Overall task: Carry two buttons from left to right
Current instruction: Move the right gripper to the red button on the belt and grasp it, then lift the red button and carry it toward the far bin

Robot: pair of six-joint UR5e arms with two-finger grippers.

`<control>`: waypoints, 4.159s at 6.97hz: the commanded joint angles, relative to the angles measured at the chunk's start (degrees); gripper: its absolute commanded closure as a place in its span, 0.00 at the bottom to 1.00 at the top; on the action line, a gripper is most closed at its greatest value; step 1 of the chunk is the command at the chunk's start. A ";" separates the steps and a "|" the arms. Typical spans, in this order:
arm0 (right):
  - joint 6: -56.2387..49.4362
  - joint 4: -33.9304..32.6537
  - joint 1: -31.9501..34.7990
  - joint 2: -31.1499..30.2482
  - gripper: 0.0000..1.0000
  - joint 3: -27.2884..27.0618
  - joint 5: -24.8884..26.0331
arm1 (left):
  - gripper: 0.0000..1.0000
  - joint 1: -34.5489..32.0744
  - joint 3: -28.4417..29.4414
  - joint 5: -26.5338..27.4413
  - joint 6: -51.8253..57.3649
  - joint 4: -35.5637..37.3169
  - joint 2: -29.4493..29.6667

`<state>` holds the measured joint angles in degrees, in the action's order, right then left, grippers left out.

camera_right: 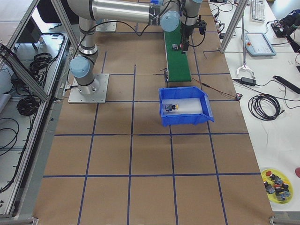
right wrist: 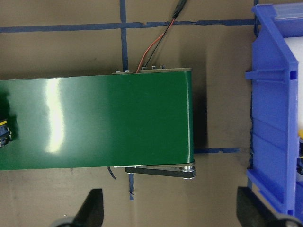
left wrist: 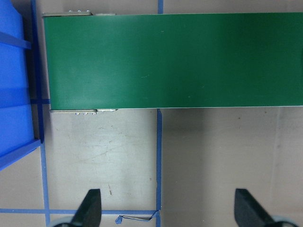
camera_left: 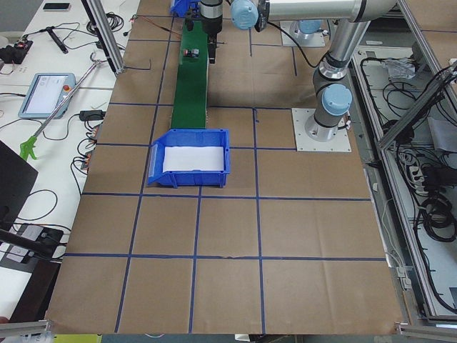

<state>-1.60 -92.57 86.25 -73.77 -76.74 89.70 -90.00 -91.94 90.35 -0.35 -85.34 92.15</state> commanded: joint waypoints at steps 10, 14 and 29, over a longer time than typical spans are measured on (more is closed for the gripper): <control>6.17 -18.76 6.04 1.69 0.01 -12.62 -1.11 | 0.00 0.00 -0.08 0.00 0.17 0.00 -0.04; 12.56 -28.34 6.82 6.08 0.01 -16.07 -1.46 | 0.00 0.00 -0.17 0.00 0.17 0.00 0.05; -4.56 -8.40 -5.67 -1.79 0.97 -11.95 3.03 | 0.00 0.00 -0.17 0.00 0.17 0.00 0.05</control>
<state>0.38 -108.79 87.24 -71.57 -89.69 93.24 -90.00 -92.11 90.35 -0.18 -85.34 92.19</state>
